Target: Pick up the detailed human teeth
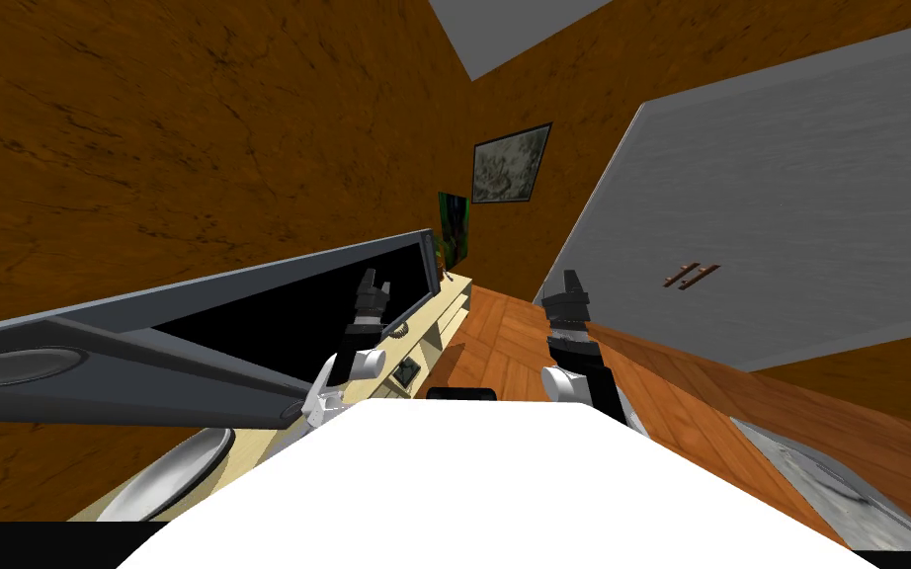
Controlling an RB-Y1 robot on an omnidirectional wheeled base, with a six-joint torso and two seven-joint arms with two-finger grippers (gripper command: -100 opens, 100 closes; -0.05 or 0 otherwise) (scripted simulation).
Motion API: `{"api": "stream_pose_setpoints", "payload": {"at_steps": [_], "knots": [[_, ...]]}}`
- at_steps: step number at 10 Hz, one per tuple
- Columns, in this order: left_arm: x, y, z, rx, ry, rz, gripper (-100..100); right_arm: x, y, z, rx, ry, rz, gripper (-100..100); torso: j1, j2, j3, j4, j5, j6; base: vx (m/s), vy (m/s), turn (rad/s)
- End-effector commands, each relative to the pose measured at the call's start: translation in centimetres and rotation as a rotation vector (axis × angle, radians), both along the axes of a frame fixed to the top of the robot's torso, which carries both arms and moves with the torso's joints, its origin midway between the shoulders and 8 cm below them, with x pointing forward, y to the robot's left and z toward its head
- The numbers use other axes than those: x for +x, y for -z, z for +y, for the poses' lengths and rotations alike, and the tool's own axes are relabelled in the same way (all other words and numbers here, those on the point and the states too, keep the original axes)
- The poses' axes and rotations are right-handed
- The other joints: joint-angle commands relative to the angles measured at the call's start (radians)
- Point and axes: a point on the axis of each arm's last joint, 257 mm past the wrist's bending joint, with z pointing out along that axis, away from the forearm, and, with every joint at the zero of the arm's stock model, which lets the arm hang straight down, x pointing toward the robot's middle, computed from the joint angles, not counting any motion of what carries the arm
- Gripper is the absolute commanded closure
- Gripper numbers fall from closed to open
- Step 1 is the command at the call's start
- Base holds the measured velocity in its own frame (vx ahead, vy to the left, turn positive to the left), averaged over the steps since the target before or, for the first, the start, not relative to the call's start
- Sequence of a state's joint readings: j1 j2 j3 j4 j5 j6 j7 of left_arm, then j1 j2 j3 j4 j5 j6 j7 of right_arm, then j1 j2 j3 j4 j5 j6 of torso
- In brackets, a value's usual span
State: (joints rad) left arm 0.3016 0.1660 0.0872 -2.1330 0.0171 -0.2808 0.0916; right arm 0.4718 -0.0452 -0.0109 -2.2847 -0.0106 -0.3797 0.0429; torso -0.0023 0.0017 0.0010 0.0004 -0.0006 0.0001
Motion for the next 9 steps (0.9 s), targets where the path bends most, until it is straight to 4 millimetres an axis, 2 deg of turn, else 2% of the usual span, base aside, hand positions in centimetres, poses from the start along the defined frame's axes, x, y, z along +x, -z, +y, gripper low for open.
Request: {"api": "stream_pose_setpoints", "payload": {"at_steps": [1,4,5,6,9], "knots": [[1.4,1.7,0.7,-0.025,-0.005,0.059,-100,0.0,0.0,0.0,0.0,0.0,0.0,0,0.0,0.0,0.0,0.0,0.0,0.0,-0.042,-0.03,0.038],[3.5,4.6,1.9,-0.074,-0.014,0.152,-100,0.0,0.0,0.0,0.0,0.0,0.0,0,-0.001,0.0,0.0,0.0,0.0,0.0,-0.037,-0.051,0.04],[3.7,4.9,2.0,-0.077,-0.017,0.168,-100,0.0,0.0,0.0,0.0,0.0,0.0,0,-0.001,0.0,0.0,0.0,0.0,0.0,-0.017,-0.03,0.02],[4.6,6.3,2.6,-0.103,-0.021,0.21,-100,0.0,0.0,0.0,0.0,0.0,0.0,0,0.0,-0.001,0.0,0.0,0.0,0.0,-0.023,-0.031,0.041],[5.6,8.4,3.3,-0.136,-0.031,0.279,-100,0.0,0.0,0.0,0.0,0.0,0.0,0,0.001,-0.001,0.0,0.0,0.0,0.0,-0.021,-0.027,0.027]]}}
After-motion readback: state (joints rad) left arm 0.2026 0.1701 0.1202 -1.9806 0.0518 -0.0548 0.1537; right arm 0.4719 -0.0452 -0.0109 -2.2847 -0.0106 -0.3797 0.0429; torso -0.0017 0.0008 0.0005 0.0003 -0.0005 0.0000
